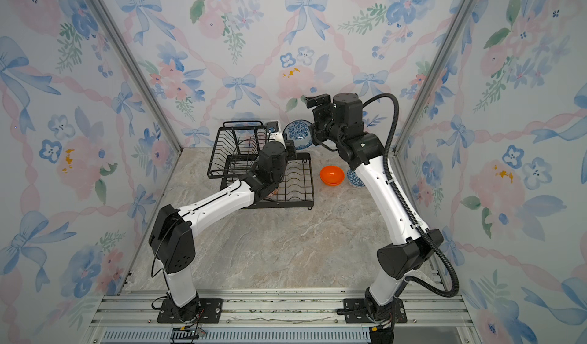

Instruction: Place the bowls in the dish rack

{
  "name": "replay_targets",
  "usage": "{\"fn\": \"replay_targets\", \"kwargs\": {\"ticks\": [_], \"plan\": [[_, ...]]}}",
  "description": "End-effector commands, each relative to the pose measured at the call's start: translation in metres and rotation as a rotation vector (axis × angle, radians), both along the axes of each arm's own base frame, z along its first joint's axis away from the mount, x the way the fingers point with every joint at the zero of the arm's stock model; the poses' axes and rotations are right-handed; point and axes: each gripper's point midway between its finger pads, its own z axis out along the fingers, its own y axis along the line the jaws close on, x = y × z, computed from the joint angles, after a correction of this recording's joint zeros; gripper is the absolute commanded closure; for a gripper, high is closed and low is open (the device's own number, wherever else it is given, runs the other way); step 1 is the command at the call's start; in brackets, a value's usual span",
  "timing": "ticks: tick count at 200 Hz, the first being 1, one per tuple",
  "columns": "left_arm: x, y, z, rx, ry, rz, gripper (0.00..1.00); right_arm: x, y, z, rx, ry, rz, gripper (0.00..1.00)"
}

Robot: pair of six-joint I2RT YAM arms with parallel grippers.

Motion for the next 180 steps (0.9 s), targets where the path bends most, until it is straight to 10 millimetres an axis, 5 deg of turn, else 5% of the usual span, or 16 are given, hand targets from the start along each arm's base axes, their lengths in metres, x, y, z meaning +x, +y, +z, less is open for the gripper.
{"fn": "replay_targets", "kwargs": {"ticks": [1, 35, 114, 180], "plan": [[-0.016, 0.012, 0.058, -0.090, -0.135, 0.014, 1.00, 0.000, 0.000, 0.001, 0.028, -0.006, -0.013, 0.03], [-0.021, 0.007, 0.057, -0.060, -0.144, 0.025, 1.00, 0.003, 0.003, -0.004, 0.071, 0.005, -0.011, 0.02], [-0.033, -0.001, 0.056, -0.055, -0.157, 0.025, 1.00, 0.008, 0.010, -0.020, 0.092, 0.043, -0.011, 0.33], [-0.040, -0.017, 0.056, -0.043, -0.167, 0.018, 1.00, 0.009, -0.005, -0.039, 0.078, 0.070, -0.056, 0.61]]}}
